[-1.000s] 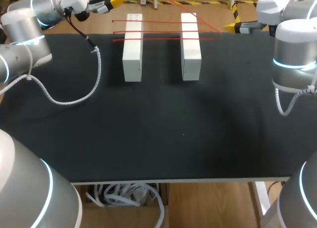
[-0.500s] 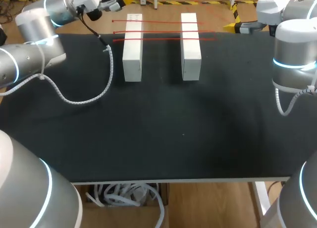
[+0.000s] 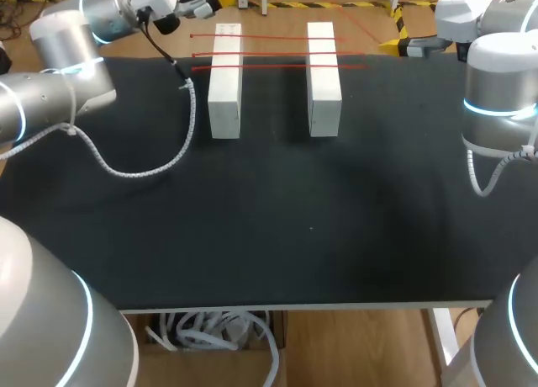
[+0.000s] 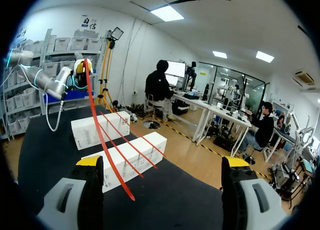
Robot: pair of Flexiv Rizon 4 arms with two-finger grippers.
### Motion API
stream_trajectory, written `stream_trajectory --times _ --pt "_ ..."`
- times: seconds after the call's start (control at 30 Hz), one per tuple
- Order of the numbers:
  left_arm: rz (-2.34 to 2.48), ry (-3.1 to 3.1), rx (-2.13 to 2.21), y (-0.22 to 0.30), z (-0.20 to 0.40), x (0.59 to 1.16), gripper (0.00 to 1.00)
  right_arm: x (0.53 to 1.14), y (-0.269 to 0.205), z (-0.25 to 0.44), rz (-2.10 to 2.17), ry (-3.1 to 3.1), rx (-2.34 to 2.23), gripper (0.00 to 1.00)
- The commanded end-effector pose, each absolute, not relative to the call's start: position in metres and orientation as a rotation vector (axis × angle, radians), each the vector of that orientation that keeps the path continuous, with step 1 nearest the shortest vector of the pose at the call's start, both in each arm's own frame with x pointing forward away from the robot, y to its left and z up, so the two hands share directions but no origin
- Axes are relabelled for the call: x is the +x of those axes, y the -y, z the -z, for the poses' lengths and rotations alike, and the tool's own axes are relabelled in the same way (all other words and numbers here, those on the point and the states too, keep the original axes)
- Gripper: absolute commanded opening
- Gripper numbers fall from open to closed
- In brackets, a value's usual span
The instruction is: Grab the tape and strap the tape.
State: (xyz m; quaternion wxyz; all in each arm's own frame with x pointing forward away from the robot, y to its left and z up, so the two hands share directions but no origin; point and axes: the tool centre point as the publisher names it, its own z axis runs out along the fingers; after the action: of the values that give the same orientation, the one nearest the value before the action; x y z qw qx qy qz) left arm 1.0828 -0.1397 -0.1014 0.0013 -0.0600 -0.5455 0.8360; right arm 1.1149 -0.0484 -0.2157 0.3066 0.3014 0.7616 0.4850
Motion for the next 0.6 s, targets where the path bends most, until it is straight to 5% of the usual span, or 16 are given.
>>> stream_trajectory --times 0.03,0.6 --pt "-2.634 1.721 -0.167 0.146 0.097 1.076 0.0 1.115 0.049 0.216 -1.286 -2.016 0.796 1.0" --pt "-2.599 1.708 -0.105 0.158 0.095 1.073 0.0 1.115 0.049 0.216 -1.286 -2.016 0.796 1.0"
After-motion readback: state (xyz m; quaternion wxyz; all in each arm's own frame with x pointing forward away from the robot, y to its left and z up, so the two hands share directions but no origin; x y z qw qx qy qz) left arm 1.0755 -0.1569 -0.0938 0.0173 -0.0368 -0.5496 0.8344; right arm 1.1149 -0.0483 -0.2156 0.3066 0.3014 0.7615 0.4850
